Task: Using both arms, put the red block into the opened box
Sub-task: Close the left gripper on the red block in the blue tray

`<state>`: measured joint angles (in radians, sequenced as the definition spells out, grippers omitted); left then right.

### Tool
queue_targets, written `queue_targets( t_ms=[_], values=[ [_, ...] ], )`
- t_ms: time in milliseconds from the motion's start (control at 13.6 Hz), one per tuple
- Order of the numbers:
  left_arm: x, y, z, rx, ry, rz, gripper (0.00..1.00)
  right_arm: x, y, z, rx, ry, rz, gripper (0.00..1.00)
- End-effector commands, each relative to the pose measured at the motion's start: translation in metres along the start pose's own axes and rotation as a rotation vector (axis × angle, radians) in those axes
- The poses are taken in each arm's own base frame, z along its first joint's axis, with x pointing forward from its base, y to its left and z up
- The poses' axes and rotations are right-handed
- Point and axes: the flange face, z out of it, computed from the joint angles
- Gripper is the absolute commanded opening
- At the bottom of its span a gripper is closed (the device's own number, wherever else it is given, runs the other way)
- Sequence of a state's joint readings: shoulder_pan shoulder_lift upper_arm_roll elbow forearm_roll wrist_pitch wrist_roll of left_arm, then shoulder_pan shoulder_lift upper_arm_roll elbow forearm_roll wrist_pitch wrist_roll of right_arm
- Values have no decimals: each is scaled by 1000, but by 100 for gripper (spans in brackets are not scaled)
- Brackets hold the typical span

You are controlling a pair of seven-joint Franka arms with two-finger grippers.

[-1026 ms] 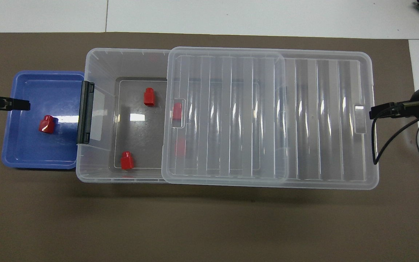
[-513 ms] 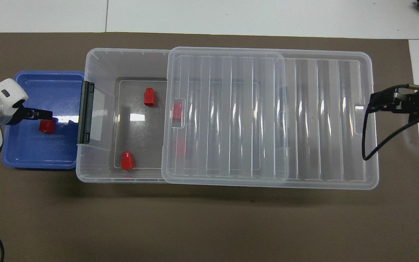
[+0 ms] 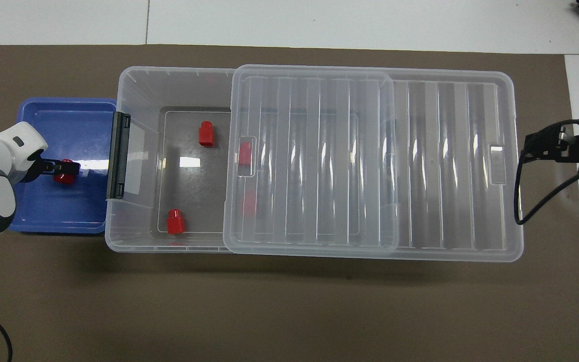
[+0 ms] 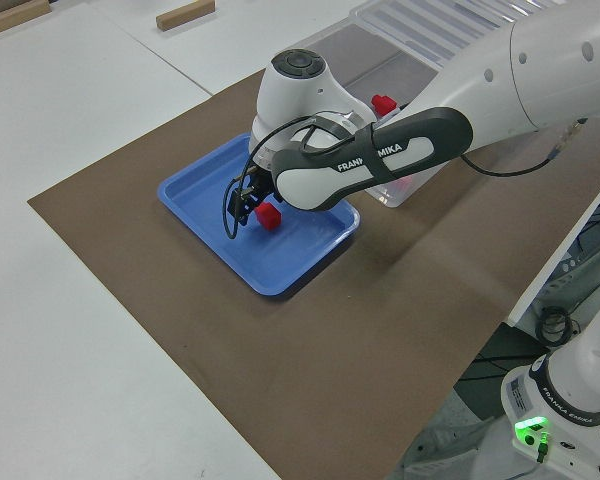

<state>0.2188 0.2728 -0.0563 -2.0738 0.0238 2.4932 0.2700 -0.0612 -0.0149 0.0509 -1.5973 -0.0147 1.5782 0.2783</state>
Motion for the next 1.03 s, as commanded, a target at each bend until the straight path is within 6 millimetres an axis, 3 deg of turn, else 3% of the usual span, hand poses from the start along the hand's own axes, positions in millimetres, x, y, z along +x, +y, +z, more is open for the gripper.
queue_targets(
  t_ms=[0, 440, 513, 660, 806, 953],
  values=[
    [-9, 0, 4, 14, 8, 23, 98, -4, 5, 3, -15, -16, -61, 100],
    [-10, 3, 6, 13, 5, 17, 34, -3, 12, 3, -2, -24, -66, 100],
    [-8, 3, 4, 11, -2, 18, 33, -3, 12, 3, 0, -24, -66, 100],
    [13, 5, -23, -2, -51, 18, 30, -3, 11, 3, -1, -26, -71, 100],
    [32, 4, -63, -18, -119, 10, 15, -3, 12, 3, -1, -26, -69, 100],
    [48, 9, -114, -38, -181, -11, 15, -2, 13, 3, 0, -21, -68, 100]
  ],
)
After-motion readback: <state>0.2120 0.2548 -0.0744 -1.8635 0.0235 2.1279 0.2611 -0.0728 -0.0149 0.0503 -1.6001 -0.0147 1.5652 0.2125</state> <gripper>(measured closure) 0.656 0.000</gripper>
